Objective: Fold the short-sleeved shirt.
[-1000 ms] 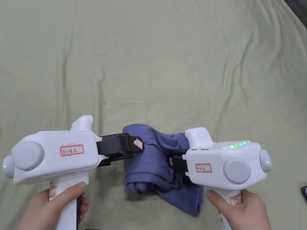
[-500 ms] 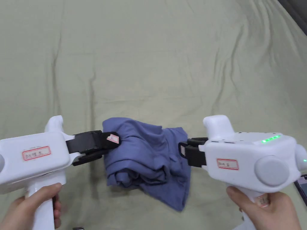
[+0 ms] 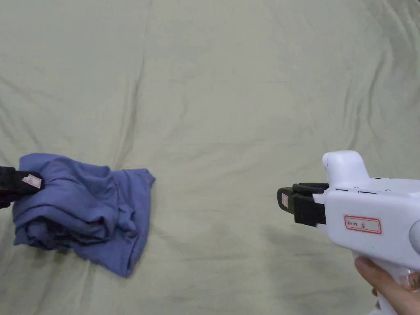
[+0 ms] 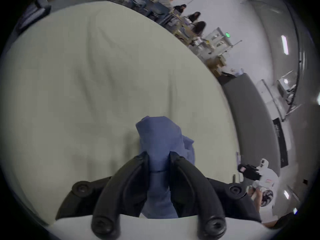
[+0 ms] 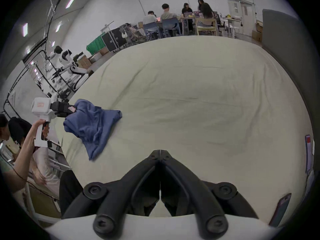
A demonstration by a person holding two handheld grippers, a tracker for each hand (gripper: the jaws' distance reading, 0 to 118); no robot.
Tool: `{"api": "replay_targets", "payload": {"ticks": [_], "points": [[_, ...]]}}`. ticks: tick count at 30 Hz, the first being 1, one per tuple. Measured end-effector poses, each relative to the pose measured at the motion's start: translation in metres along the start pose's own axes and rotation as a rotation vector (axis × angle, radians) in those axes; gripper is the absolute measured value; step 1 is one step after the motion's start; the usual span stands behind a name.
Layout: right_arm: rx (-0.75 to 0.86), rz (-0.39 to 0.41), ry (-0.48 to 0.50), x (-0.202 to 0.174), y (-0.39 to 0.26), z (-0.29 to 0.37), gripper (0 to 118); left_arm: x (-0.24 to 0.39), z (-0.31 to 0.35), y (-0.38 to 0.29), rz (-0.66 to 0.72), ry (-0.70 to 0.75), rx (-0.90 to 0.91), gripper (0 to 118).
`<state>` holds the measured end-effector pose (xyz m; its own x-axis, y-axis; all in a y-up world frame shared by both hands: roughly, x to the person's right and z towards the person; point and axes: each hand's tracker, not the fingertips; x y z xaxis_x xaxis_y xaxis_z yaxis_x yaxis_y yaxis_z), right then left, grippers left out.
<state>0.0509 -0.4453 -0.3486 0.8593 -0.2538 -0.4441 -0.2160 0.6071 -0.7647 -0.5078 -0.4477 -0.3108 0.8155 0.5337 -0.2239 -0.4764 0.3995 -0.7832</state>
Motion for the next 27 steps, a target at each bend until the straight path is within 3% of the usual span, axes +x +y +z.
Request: {"api": "replay_targets", "payload": {"ticks": [5, 6, 7, 8, 9, 13, 14, 15, 16, 17, 21, 27], "points": [[-0.017, 0.044, 0.019, -0.019, 0.004, -0.01, 2, -0.034, 0.009, 0.015, 0.023, 0.115, -0.043, 21], [-0.018, 0.047, 0.023, -0.021, 0.005, -0.01, 2, -0.041, 0.008, 0.018, 0.074, 0.108, -0.065, 26], [-0.017, 0.048, 0.025, -0.021, 0.005, -0.011, 2, -0.046, 0.007, 0.018, 0.138, 0.1, -0.079, 41], [-0.015, 0.051, 0.029, -0.022, 0.006, -0.01, 2, -0.047, 0.011, 0.015, 0.139, 0.166, -0.037, 67], [-0.012, 0.054, 0.03, -0.022, 0.006, -0.008, 2, -0.045, 0.016, 0.011, 0.126, 0.218, -0.013, 85], [0.022, 0.064, 0.028, -0.011, 0.007, 0.007, 2, -0.026, 0.062, 0.0, 0.006, 0.354, 0.13, 85], [0.032, 0.066, 0.024, -0.008, 0.009, 0.013, 2, -0.015, 0.076, -0.004, -0.007, 0.338, 0.17, 80], [0.045, 0.069, 0.015, -0.006, 0.01, 0.019, 2, -0.003, 0.089, -0.01, -0.029, 0.311, 0.21, 58], [0.067, 0.075, 0.0, -0.003, 0.012, 0.029, 2, 0.015, 0.103, -0.018, -0.094, 0.26, 0.26, 23], [0.086, 0.076, -0.008, 0.0, 0.015, 0.038, 2, 0.045, 0.114, -0.025, -0.137, 0.241, 0.309, 0], [0.199, 0.088, -0.062, 0.012, 0.031, 0.081, 2, 0.137, 0.132, -0.035, -0.288, 0.212, 0.414, 0], [0.446, 0.113, -0.166, 0.023, 0.07, 0.17, 2, 0.28, 0.142, -0.053, -0.517, 0.192, 0.727, 0]]}}
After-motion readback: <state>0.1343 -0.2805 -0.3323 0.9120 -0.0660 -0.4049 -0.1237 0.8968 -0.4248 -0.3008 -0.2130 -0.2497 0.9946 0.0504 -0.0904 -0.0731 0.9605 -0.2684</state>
